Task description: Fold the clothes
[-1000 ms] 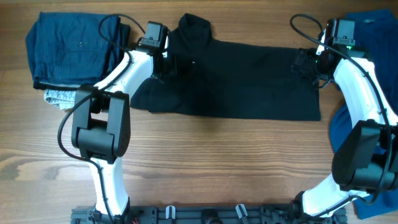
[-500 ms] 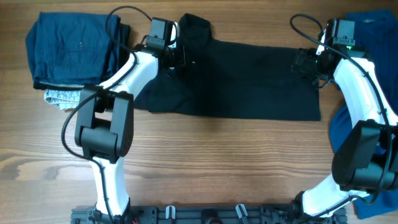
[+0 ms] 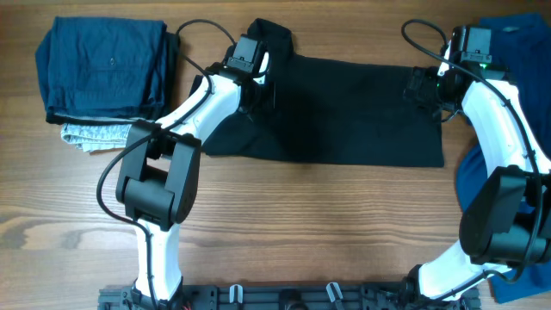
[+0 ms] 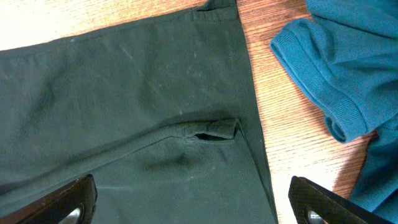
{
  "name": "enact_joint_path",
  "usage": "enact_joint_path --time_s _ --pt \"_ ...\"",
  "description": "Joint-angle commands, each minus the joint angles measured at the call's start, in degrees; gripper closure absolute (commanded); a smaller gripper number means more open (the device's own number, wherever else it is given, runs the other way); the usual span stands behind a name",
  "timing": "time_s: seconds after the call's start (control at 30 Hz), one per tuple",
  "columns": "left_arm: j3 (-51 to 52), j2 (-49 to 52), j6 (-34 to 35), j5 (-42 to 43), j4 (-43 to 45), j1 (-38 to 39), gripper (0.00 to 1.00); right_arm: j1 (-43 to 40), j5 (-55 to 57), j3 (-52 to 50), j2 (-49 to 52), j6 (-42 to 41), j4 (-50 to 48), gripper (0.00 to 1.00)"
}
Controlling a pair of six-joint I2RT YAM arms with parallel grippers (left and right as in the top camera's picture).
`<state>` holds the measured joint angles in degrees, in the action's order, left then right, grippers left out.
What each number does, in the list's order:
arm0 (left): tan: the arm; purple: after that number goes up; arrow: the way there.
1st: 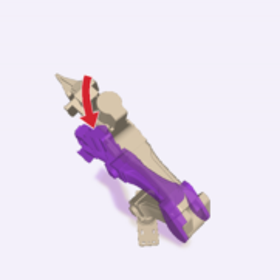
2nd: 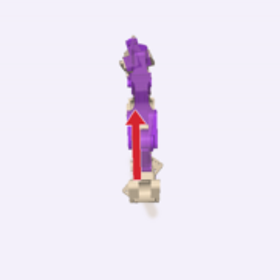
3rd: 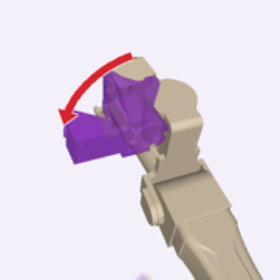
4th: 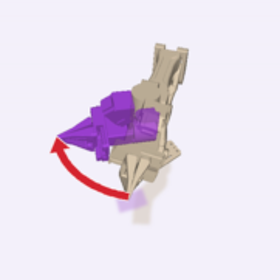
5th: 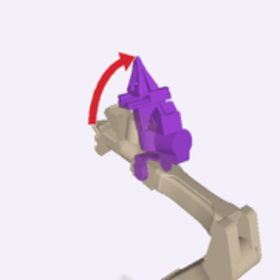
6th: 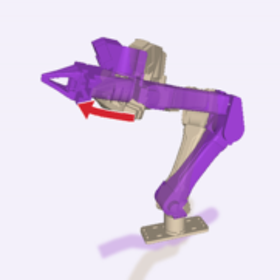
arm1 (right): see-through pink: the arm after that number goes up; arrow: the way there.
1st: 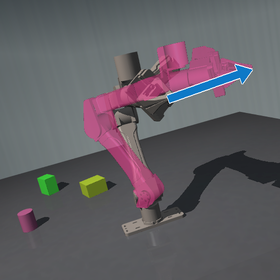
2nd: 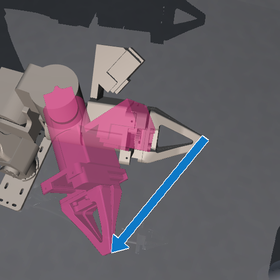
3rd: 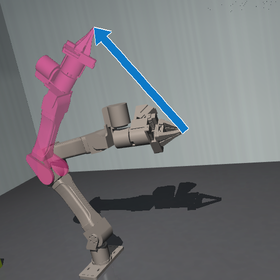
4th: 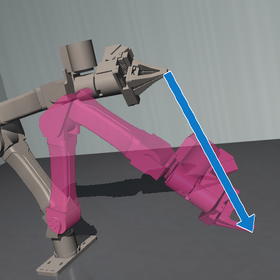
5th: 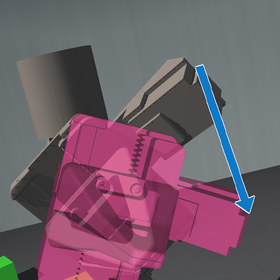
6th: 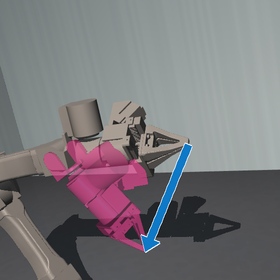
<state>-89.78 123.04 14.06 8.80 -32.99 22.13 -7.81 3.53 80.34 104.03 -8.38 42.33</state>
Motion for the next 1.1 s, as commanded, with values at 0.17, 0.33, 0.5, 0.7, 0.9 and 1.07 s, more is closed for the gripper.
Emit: enact_joint_path --time_s 0.17,0.33,0.5,0.7,0.9,1.07 --pt "-0.2 3.4 0.3 -1.1 6.1 1.2 0.92 0.0 1.0 0.5 -0.4 -0.6 -0.1 0.00" --pt "-0.3 2.0 -0.4 -1.1 12.6 3.3 0.96 0.0 1.0 0.5 -0.4 -0.6 -0.1 0.00" --pt "-1.4 -12.9 -0.4 -1.1 13.9 3.4 0.89 0.0 1.0 0.5 -0.4 -0.6 -0.1 0.00" --pt "-20.7 -19.8 -0.4 -1.1 -0.9 -2.4 0.90 0.0 1.0 0.5 -0.4 -0.6 -0.1 0.01" --pt "-21.2 -11.0 -0.4 -8.8 5.4 -4.9 0.78 0.0 1.0 0.5 -0.4 -0.6 -0.1 0.00" --pt "-21.2 -7.1 -0.1 -12.5 4.6 -9.0 0.23 0.0 1.0 0.5 -0.4 -0.6 -0.1 0.00"
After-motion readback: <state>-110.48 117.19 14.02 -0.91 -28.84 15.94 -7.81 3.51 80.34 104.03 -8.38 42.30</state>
